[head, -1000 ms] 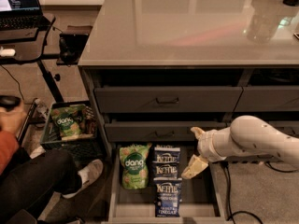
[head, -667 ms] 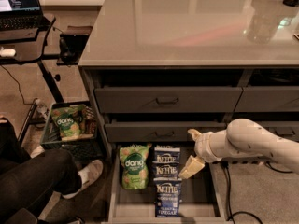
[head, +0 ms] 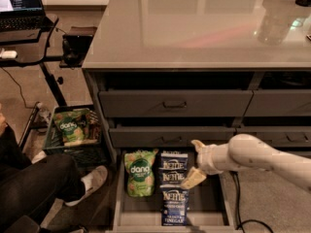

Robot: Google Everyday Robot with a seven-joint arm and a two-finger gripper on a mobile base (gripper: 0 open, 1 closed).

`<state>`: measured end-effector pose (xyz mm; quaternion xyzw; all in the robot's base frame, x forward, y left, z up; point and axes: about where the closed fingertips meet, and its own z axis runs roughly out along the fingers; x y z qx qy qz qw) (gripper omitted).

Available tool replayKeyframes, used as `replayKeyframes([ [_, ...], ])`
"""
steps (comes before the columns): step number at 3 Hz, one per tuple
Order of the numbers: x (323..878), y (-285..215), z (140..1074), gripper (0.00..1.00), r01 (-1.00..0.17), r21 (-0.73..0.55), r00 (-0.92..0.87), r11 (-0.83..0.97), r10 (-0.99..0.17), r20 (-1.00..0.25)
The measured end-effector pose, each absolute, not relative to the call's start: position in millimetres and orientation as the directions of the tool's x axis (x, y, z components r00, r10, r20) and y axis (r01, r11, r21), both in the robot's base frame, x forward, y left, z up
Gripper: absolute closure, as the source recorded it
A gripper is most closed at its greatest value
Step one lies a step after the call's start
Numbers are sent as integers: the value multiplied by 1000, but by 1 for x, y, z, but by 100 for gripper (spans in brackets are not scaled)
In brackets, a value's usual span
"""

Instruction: Pick green rice chip bag from bottom drawer and place on counter

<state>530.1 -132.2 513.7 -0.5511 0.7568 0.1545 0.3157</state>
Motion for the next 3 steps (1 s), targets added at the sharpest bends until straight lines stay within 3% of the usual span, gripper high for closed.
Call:
replayKeyframes([
  [3, 587, -102, 370, 0, -924, -123, -179, 363, -694, -697],
])
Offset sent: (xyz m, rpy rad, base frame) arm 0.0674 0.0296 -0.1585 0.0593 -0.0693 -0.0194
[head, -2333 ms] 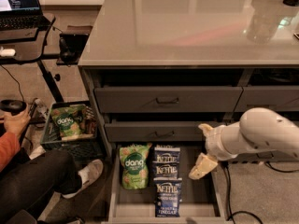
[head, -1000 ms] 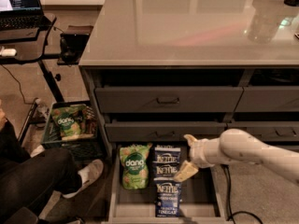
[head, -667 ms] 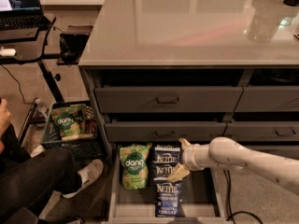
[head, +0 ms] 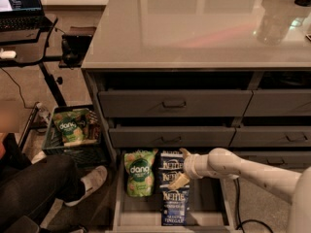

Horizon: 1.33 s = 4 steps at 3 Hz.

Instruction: Pick green rice chip bag from bottom drawer and place on counter

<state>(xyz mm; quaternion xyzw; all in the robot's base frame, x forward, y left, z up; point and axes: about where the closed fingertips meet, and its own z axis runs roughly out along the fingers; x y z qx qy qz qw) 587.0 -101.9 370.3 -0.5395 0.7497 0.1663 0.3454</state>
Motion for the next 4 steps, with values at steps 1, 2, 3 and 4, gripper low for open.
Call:
replayKeyframes([
  [1, 614, -76, 327, 0, -929, -92, -183, 357, -662, -727],
  [2, 614, -76, 327, 0, -929, -92, -183, 357, -662, -727],
  [3, 625, -65, 309, 0, -909, -109, -185, 402, -625, -759],
  [4, 640, -48, 288, 0, -897, -126, -168, 424, -590, -790],
])
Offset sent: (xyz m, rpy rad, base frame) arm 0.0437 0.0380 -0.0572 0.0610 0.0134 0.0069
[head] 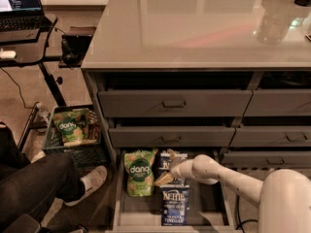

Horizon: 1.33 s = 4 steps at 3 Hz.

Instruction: Pick green rice chip bag from bottom drawer and place on counter

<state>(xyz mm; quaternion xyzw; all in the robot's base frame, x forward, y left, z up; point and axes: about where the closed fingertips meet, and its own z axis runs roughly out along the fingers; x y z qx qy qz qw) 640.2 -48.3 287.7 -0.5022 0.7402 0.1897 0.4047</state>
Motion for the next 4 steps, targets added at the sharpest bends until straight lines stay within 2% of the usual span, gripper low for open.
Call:
replayKeyframes([
  [4, 686, 8, 216, 0, -918, -54, -201, 394, -578, -791],
])
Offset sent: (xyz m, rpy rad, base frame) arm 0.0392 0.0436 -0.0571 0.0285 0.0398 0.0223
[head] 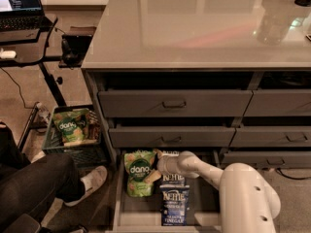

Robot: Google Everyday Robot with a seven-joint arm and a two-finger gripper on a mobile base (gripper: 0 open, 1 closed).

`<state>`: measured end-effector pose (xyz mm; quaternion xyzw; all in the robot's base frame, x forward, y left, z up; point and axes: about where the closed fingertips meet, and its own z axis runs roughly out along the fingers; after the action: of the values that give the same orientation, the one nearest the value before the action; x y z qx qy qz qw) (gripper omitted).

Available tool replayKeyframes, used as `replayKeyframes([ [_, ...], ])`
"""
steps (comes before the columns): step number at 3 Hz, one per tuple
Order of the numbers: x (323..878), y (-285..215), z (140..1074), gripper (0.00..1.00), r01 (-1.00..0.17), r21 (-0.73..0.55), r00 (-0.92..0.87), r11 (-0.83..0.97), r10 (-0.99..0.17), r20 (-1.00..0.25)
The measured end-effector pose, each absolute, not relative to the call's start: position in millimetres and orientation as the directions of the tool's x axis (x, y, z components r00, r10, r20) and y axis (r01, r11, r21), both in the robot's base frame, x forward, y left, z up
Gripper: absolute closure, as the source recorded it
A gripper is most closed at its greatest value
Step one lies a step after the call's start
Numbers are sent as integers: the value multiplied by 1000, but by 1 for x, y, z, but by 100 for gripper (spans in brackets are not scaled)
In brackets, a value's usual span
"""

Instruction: Pick green rice chip bag from bottom drawer and place on counter

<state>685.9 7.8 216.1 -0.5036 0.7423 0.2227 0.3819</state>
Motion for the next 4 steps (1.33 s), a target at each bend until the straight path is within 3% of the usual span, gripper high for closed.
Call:
replayKeyframes([
  [4, 716, 29, 175, 0, -925, 28, -257, 378, -570, -780],
])
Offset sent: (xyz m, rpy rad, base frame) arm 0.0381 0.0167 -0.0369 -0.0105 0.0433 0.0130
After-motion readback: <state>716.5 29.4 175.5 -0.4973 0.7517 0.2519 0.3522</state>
